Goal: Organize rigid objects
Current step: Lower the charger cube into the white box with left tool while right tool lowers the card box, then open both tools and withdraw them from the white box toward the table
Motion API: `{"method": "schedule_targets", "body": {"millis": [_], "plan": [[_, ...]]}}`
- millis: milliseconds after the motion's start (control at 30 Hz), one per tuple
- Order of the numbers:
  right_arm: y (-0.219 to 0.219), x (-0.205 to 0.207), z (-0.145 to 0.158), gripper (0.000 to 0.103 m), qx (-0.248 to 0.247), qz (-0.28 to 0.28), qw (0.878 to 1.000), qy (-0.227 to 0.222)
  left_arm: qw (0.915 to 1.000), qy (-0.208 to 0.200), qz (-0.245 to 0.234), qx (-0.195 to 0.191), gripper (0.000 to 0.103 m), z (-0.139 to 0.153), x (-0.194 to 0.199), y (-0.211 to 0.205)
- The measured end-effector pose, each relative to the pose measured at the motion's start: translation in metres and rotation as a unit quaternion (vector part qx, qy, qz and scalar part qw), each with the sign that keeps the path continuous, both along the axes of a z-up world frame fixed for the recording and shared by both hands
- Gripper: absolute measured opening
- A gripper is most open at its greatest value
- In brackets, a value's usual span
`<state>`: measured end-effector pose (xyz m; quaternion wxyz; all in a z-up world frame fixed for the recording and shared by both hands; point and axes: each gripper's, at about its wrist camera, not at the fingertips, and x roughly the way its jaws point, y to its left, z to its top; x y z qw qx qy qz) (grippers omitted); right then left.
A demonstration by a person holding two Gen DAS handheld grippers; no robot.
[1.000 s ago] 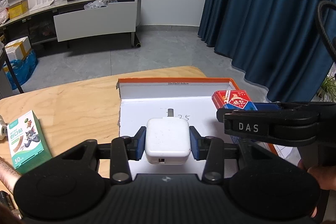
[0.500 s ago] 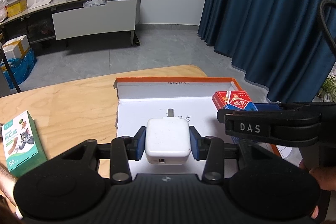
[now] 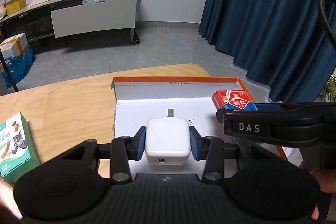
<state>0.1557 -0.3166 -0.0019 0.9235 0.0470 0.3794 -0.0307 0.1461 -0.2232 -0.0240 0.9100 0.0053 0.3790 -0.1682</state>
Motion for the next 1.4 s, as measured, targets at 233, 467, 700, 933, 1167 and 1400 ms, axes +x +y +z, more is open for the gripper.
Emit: {"method": "schedule_targets", "body": {"millis": [233, 467, 700, 933, 1167, 1400], "plan": [[-0.003, 0.014, 0.000, 0.081, -0.005, -0.008, 1.000, -0.011, 0.9992, 0.005, -0.028, -0.029, 0.058, -0.004, 0.012, -0.009], [-0.021, -0.017, 0.022, 0.082, 0.006, -0.020, 0.997, -0.075, 0.9992, -0.002, -0.014, -0.038, 0.081, 0.001, 0.007, 0.000], [-0.021, -0.067, 0.001, 0.090, -0.190, -0.120, 0.955, -0.192, 0.9988, -0.023, 0.030, -0.033, 0.088, 0.022, -0.025, 0.043], [-0.001, -0.046, -0.046, 0.090, -0.293, -0.119, 0.933, -0.170, 0.9958, -0.039, 0.077, -0.029, 0.094, 0.037, -0.077, 0.099], [0.029, -0.038, -0.071, 0.084, -0.349, -0.087, 0.901, -0.242, 0.9877, -0.049, 0.148, 0.004, 0.096, 0.044, -0.111, 0.160], [0.059, -0.022, -0.053, 0.085, -0.375, -0.055, 0.891, -0.252, 0.9735, -0.043, 0.223, 0.027, 0.097, 0.045, -0.146, 0.212]]}}
